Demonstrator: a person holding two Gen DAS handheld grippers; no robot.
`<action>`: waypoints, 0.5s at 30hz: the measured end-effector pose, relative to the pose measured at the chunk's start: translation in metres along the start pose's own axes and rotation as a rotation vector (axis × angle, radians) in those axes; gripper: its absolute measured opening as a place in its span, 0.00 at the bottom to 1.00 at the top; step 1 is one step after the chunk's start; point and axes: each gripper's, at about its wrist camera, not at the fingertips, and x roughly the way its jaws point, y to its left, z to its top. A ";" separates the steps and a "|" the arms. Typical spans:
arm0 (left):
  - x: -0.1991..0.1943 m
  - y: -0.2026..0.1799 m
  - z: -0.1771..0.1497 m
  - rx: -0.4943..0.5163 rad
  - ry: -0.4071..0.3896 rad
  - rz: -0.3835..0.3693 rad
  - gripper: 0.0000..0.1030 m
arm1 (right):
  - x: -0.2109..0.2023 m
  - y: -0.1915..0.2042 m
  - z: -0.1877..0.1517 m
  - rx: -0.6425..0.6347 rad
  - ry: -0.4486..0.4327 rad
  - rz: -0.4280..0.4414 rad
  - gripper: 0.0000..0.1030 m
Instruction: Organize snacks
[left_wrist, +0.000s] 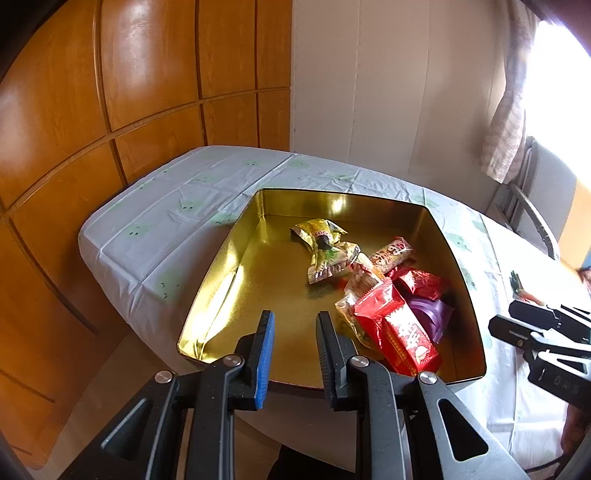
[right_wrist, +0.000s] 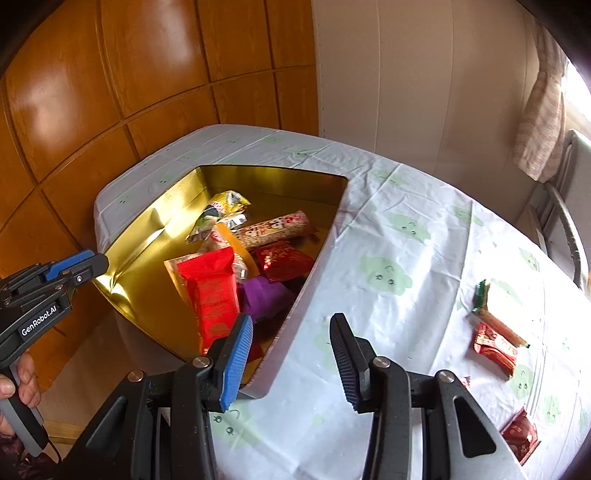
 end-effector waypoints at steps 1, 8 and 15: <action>0.000 -0.001 0.000 0.003 0.001 -0.002 0.23 | -0.002 -0.004 -0.001 0.005 -0.002 -0.006 0.43; 0.000 -0.009 -0.001 0.026 0.003 -0.010 0.23 | -0.014 -0.031 -0.008 0.053 -0.014 -0.059 0.43; 0.001 -0.015 -0.002 0.043 0.007 -0.016 0.23 | -0.027 -0.061 -0.022 0.098 -0.011 -0.120 0.43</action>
